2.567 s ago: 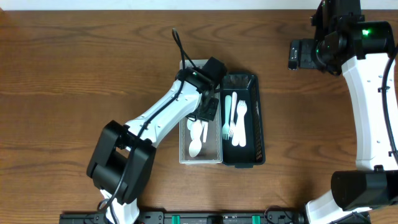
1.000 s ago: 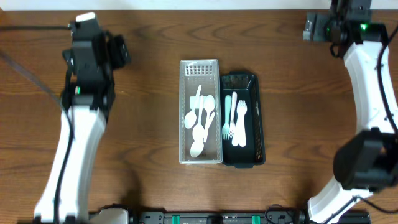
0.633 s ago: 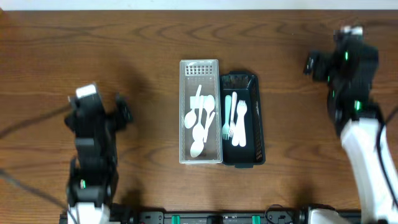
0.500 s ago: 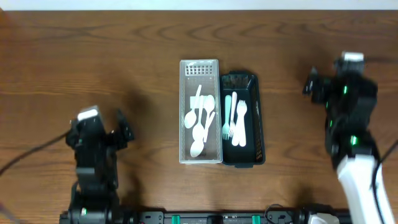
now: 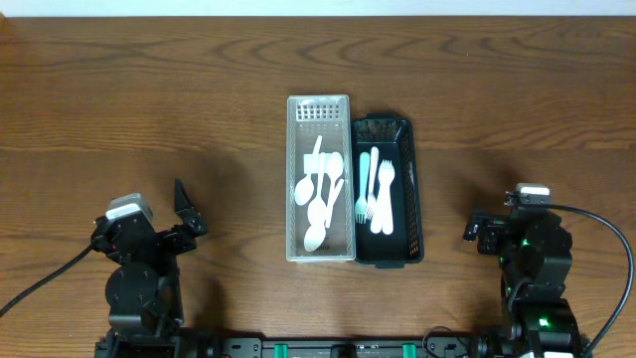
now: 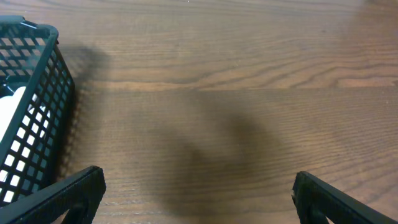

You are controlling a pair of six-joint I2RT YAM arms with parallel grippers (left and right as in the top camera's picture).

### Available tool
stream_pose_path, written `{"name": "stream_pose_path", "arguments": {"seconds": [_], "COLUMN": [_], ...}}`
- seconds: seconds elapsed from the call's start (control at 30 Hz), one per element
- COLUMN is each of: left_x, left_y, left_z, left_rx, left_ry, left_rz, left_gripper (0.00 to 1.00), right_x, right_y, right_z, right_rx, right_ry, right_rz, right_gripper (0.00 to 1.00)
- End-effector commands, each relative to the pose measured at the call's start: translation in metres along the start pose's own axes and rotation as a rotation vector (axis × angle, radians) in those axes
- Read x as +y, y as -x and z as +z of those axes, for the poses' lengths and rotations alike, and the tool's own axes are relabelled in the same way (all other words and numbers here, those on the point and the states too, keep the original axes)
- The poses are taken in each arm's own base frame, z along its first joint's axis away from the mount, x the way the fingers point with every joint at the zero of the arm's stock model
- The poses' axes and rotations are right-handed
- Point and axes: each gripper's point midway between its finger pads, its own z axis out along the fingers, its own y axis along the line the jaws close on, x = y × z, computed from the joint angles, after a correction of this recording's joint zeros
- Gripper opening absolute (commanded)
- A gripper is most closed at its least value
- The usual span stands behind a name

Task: Pack container

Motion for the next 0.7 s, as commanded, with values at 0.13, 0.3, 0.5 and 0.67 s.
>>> {"name": "stream_pose_path", "arguments": {"seconds": [0.13,0.3,0.5,0.67], "left_x": [0.002,0.005,0.011,0.018], "left_y": [-0.009,-0.027,-0.056,-0.081], "left_z": [-0.002,-0.004,-0.009,-0.016], "left_rx": [0.039,0.113,0.233,0.337], "left_ry": [0.004,0.016,0.035,0.051], "left_rz": [0.026,0.049,0.086,0.118], "left_gripper": [0.98,0.98,0.98,0.98], "right_x": [0.004,0.003,0.005,0.004], "right_y": [-0.014,-0.03,-0.047,-0.053], "right_z": [-0.001,-0.003,-0.008,-0.019], "right_rx": [0.055,0.117,0.183,0.186], "right_ry": [0.018,0.017,0.024,0.024], "right_rz": [-0.012,-0.016,-0.027,-0.028], "right_gripper": [0.99,0.99,0.99,0.99]}}
